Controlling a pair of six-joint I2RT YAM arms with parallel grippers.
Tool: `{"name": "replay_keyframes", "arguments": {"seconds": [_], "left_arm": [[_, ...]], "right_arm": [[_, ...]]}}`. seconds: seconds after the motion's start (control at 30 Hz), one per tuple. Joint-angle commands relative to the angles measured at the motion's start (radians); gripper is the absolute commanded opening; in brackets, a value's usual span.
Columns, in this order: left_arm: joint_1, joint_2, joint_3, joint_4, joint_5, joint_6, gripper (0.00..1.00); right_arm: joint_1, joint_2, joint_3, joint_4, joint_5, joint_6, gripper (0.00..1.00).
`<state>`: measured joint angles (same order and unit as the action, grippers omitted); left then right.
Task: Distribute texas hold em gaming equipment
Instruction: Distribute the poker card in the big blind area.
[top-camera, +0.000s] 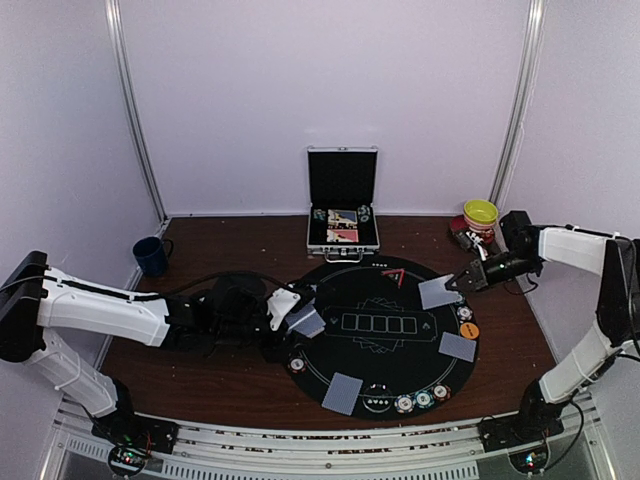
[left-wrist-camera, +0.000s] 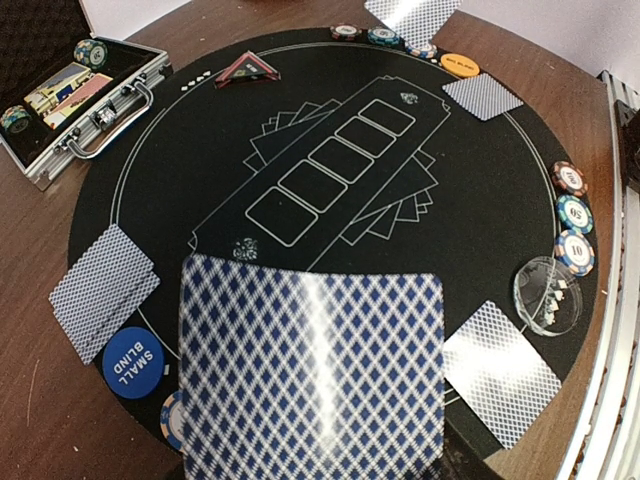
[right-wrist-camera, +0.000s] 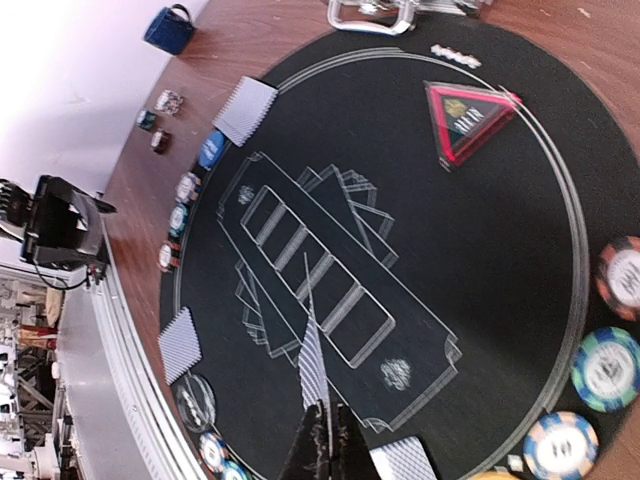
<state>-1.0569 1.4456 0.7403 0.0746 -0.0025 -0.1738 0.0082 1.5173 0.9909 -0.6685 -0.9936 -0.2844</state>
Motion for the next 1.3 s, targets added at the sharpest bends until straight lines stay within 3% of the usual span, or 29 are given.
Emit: {"name": "replay_keyframes", "arguments": {"seconds": [0.0, 0.37, 0.6, 1.27], "left_arm": [[-0.005, -0.03, 0.004, 0.057, -0.002, 0.0, 0.53], [-0.005, -0.025, 0.005, 0.058, -0.017, -0.002, 0.53], [-0.005, -0.01, 0.013, 0.053, -0.022, 0.002, 0.53], [-0.005, -0.011, 0.013, 0.052, -0.028, 0.003, 0.53]], "right_arm": [[-0.093, -0.02, -0.003, -0.204, 0.063, -0.263, 0.0], [-0.134, 0.104, 0.061, -0.382, 0.135, -0.494, 0.0], [-0.134, 0.182, 0.071, -0.399, 0.164, -0.518, 0.0], [-0.134, 0.14, 0.033, -0.457, 0.323, -0.585, 0.31]]}}
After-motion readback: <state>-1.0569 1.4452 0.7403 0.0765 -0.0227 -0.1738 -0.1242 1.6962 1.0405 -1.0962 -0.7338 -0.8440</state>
